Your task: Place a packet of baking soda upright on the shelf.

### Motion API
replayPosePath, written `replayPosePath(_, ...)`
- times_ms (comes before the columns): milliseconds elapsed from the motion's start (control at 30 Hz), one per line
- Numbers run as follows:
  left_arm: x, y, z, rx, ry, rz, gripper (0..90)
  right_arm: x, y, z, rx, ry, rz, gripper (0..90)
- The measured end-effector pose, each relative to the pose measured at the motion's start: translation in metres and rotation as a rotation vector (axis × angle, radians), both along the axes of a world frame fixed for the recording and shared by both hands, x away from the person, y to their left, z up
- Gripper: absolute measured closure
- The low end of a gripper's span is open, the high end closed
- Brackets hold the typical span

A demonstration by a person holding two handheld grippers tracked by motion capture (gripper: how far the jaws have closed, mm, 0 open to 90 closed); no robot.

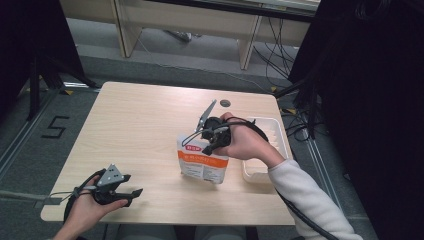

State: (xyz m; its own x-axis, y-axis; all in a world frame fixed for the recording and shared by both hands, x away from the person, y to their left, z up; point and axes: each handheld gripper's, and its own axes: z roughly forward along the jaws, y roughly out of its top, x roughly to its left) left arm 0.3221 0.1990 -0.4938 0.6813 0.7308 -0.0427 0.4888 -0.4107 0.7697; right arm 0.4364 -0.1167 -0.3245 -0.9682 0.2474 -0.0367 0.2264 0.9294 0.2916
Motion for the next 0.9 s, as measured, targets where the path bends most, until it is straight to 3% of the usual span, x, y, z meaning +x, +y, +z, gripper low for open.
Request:
replayPosePath(33, 0.000, -0.001, -0.001, -0.009, 0.002, 0.011, 32.7, 0.002, -0.002, 0.001, 0.011, 0.003, 0.024, 90.0)
replayPosePath(67, 0.000, 0.001, 0.001, 0.012, 0.002, -0.006, 32.7, 0.002, -0.003, 0.003, 0.008, 0.006, 0.015, 90.0)
replayPosePath(233, 0.000, 0.000, 0.000, -0.003, -0.003, 0.011, 32.7, 0.008, -0.011, 0.012, -0.017, 0.013, 0.017, 90.0)
replayPosePath(300, 0.001, 0.001, 0.001, 0.012, -0.001, -0.010, 32.7, 0.010, -0.015, 0.016, -0.028, 0.006, 0.006, 90.0)
replayPosePath(367, 0.000, 0.001, 0.000, 0.008, -0.001, -0.006, 32.7, 0.013, -0.019, 0.020, -0.022, 0.005, 0.039, 90.0)
replayPosePath(633, 0.000, 0.000, 0.000, 0.002, 0.007, 0.000, 32.7, 0.020, -0.035, 0.041, -0.037, 0.008, 0.025, 90.0)
replayPosePath(900, 0.000, 0.001, 0.001, 0.010, 0.003, -0.007, 32.7, 0.027, -0.057, 0.064, -0.040, -0.031, 0.090, 90.0)
